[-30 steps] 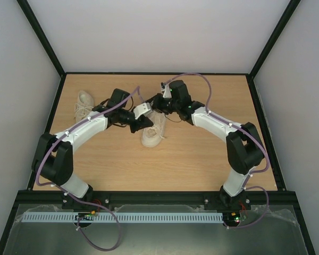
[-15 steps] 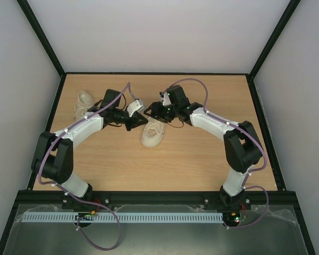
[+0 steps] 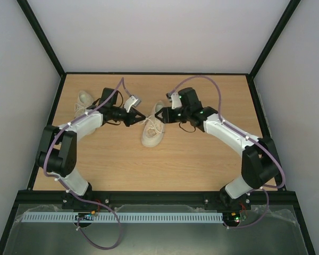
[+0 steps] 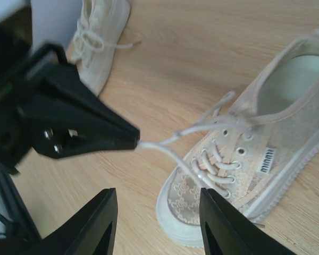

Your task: Tie the shoes

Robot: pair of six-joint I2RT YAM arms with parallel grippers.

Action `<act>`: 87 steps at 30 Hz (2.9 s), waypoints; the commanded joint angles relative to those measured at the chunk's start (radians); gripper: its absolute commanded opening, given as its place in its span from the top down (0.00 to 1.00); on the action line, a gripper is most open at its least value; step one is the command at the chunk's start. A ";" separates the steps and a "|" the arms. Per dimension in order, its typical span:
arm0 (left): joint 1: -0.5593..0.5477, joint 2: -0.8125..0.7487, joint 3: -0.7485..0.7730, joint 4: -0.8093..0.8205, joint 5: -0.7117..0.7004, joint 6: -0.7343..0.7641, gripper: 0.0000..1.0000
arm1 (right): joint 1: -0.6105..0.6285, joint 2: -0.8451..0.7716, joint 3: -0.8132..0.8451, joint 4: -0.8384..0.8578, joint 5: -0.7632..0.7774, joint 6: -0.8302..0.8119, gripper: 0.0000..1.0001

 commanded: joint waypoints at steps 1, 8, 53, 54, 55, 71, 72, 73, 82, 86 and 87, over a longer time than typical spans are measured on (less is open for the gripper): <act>0.009 -0.011 0.034 0.046 0.047 -0.047 0.97 | 0.097 0.019 -0.046 -0.007 0.114 -0.218 0.53; 0.009 -0.013 0.036 0.059 0.050 -0.065 0.97 | 0.131 0.041 -0.143 0.133 0.257 -0.208 0.43; 0.003 0.030 0.103 -0.066 -0.112 0.140 0.42 | 0.125 0.041 -0.011 0.130 0.367 -0.238 0.99; 0.003 0.027 0.092 -0.060 -0.144 0.161 0.40 | 0.109 0.052 0.016 0.121 0.341 -0.217 0.99; 0.003 0.023 0.080 -0.049 -0.170 0.184 0.37 | 0.094 0.069 0.046 0.105 0.310 -0.195 0.99; -0.069 0.065 0.016 0.164 -0.298 0.267 0.32 | 0.034 0.291 0.302 0.031 0.194 0.026 0.99; -0.071 0.067 0.012 0.176 -0.294 0.272 0.33 | 0.030 0.296 0.299 0.038 0.185 0.052 0.99; -0.074 0.068 0.010 0.177 -0.285 0.289 0.35 | 0.024 0.301 0.296 0.046 0.175 0.076 0.99; -0.102 0.110 0.015 0.161 -0.325 0.367 0.55 | -0.001 0.319 0.292 0.072 0.082 0.215 0.99; -0.114 0.110 0.017 0.159 -0.329 0.374 0.73 | -0.001 0.313 0.287 0.052 0.057 0.254 0.99; -0.114 0.104 0.020 0.157 -0.327 0.367 0.81 | -0.001 0.314 0.286 0.041 0.056 0.257 0.99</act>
